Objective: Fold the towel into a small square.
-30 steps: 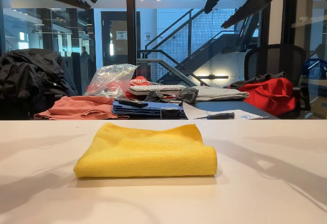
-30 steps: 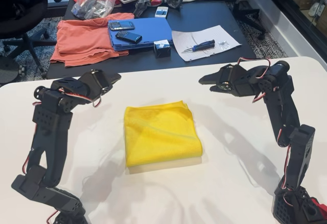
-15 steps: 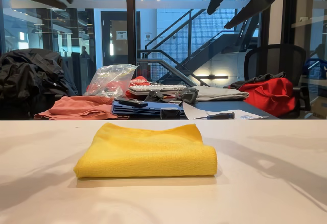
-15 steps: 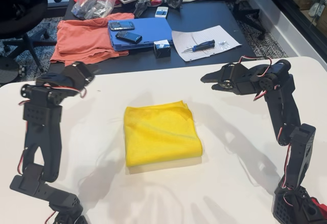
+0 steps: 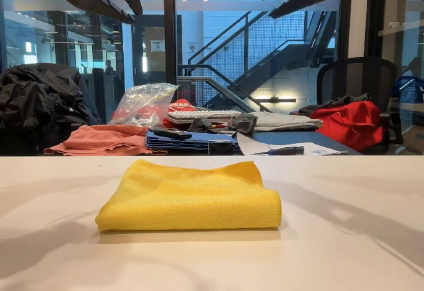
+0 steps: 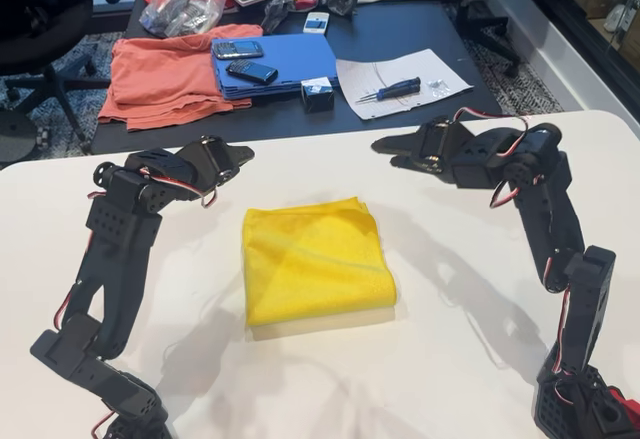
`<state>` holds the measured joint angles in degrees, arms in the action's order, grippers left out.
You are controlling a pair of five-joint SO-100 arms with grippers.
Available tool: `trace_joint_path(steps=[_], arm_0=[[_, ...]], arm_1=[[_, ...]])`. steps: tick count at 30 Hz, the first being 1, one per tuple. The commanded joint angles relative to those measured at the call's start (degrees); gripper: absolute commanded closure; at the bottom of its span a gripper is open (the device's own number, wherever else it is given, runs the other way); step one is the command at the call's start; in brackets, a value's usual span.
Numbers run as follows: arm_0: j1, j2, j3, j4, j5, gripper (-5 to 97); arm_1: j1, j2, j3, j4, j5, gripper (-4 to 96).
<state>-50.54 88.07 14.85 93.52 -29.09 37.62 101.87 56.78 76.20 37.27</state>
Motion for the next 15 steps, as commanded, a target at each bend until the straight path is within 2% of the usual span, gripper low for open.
trace_joint_path(steps=[1, 8, 15], arm_0=[[0.4, 1.1, -0.1, -0.3, 0.5, 75], [4.3, -6.5, -1.0, -1.1, 0.5, 75], [6.9, -9.9, -1.1, -1.2, 0.2, 75]], arm_1=[[-1.1, 0.1, -1.1, -0.3, 0.3, 86.8], [-7.9, -1.0, -0.5, 0.3, 0.4, 86.8], [-9.0, -3.0, -0.5, 0.4, 0.4, 86.8]])
